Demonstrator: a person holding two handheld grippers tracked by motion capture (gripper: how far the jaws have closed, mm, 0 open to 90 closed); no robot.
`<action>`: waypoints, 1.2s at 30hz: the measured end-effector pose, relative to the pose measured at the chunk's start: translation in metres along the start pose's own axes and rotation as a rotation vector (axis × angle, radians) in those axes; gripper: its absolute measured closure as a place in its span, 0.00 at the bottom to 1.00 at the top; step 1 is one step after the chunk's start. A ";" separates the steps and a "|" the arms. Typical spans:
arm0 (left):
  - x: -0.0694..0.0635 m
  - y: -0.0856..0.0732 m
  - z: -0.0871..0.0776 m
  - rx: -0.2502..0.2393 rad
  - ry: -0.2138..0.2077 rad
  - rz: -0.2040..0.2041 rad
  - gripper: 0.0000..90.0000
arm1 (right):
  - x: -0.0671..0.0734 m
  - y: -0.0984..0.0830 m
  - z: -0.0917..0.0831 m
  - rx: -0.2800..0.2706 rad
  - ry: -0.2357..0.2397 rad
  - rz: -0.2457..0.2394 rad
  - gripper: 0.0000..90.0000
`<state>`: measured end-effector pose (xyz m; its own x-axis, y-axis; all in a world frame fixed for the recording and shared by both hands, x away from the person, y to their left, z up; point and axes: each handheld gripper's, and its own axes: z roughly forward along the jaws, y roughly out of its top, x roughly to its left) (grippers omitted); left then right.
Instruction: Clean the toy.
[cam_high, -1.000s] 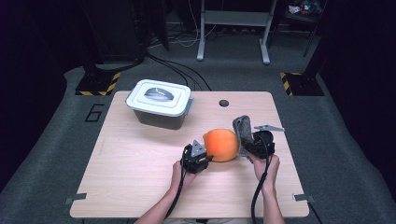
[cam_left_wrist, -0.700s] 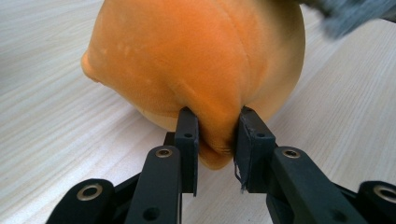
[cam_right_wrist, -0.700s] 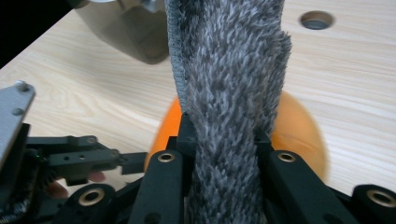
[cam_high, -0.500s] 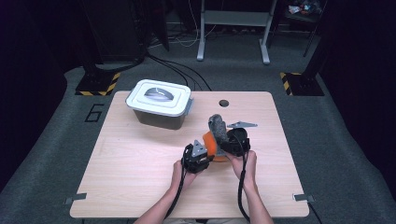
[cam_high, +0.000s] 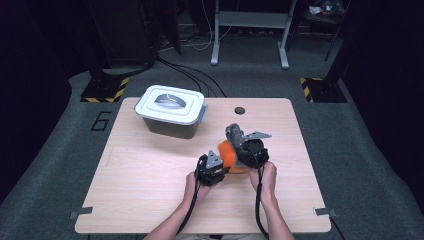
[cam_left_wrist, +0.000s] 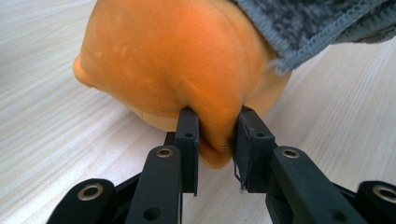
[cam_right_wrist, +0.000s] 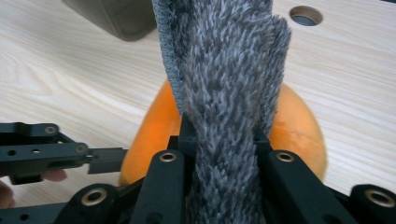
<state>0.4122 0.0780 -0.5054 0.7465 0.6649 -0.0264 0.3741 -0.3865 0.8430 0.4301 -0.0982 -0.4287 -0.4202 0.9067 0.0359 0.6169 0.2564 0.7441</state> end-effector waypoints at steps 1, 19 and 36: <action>0.000 0.000 0.000 0.001 0.000 -0.001 0.81 | -0.006 -0.002 -0.002 -0.007 -0.011 0.001 0.84; 0.003 -0.002 0.001 0.012 -0.008 -0.001 0.81 | -0.058 -0.024 0.000 0.044 -0.094 0.152 0.83; 0.002 -0.002 0.001 0.012 -0.006 0.000 0.80 | -0.076 -0.046 0.037 0.182 -0.142 0.196 0.83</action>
<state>0.4139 0.0795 -0.5078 0.7497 0.6611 -0.0291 0.3802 -0.3944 0.8366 0.4584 -0.1670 -0.4898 -0.1922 0.9793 0.0643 0.7918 0.1160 0.5997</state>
